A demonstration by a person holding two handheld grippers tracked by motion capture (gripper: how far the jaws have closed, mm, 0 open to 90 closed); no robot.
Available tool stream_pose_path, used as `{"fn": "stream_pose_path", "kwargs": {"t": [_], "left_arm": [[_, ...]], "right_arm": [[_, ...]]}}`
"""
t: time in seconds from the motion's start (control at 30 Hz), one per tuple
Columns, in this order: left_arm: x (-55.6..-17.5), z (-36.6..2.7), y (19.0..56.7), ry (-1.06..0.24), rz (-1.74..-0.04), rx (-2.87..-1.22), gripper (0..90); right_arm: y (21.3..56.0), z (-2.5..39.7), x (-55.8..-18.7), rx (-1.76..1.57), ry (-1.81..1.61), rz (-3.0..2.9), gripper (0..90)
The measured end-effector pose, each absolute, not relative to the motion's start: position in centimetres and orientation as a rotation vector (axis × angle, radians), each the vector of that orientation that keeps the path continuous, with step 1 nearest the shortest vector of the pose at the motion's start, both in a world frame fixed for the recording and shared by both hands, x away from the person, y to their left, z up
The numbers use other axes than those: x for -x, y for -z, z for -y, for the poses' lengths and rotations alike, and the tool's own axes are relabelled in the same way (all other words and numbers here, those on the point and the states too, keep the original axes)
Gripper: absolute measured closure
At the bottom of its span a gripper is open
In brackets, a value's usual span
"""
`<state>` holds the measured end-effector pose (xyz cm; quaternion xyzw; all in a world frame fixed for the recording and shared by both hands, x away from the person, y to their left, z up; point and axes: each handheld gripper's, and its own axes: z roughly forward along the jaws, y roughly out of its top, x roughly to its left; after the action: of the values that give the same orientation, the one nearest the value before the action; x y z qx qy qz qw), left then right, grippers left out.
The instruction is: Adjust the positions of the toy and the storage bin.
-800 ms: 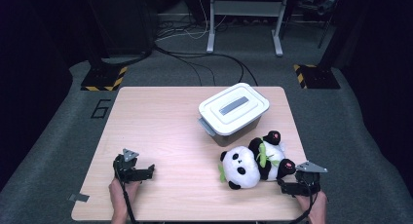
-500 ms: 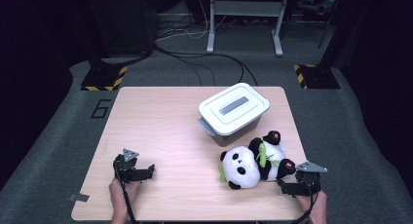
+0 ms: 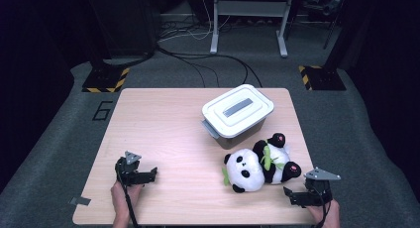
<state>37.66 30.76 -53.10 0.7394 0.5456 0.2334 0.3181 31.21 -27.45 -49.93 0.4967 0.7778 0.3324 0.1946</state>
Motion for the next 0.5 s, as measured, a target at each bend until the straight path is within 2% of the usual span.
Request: {"fn": "stream_pose_path", "kwargs": {"t": [0.5], "left_arm": [[-37.7, -30.7, 53.1, -0.605, -1.434, -1.949, 1.6]], "right_arm": [[44.0, 25.1, -30.8, -1.253, -0.966, -2.176, 0.0]]}}
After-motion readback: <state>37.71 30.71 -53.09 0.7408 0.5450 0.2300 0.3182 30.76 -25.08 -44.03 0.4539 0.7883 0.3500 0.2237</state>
